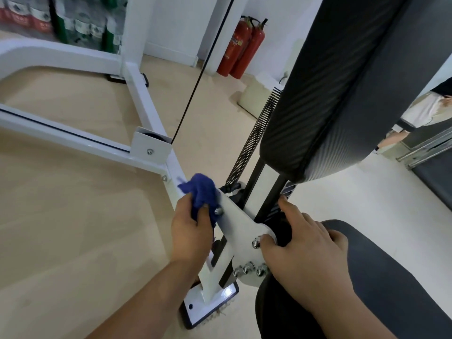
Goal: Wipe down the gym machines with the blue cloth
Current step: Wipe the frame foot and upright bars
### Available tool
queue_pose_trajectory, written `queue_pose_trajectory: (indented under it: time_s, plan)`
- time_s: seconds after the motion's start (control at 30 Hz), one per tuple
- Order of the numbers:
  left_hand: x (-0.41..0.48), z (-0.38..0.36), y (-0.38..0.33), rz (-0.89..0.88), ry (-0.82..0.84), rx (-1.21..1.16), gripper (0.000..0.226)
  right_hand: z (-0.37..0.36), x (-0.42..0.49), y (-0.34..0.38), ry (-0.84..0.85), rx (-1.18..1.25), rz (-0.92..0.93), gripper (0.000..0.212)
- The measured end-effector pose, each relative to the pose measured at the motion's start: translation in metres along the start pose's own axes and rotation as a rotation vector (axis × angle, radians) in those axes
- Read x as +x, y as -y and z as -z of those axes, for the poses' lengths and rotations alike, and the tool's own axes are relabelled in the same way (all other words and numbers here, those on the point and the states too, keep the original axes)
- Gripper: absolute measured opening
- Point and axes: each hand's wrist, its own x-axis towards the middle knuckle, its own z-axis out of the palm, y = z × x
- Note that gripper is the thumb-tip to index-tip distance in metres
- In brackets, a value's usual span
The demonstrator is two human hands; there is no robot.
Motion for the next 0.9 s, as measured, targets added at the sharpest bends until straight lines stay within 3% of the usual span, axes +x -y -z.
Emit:
queue_pose_trajectory:
  time_s: [0.2,0.27,0.33,0.43,0.53,0.67,0.9]
  plan:
    - [-0.025,0.023,0.017,0.110,0.278,0.321,0.027,-0.002,-0.002,-0.001,-0.005,-0.007,0.005,0.074]
    - [-0.027,0.027,-0.010,-0.046,0.172,0.346,0.031,0.001,-0.002,0.000,0.011,-0.003,0.006,0.075]
    - [-0.028,0.022,-0.050,-0.309,0.094,0.268,0.029,0.003,-0.002,0.001,0.031,-0.002,0.009,0.076]
    - [-0.031,-0.009,-0.091,-0.571,0.238,0.177,0.031,0.005,-0.001,0.003,0.010,0.019,0.021,0.062]
    - [-0.041,-0.034,-0.086,-0.600,0.353,0.226,0.029,0.002,-0.002,0.002,0.001,0.016,0.001,0.037]
    - [-0.039,-0.020,-0.061,-0.526,0.391,0.308,0.028,0.001,-0.003,0.002,0.009,-0.007,-0.001,0.066]
    - [-0.009,-0.033,-0.120,-0.637,0.345,0.222,0.020,0.011,-0.006,0.005,0.042,0.026,0.002,0.075]
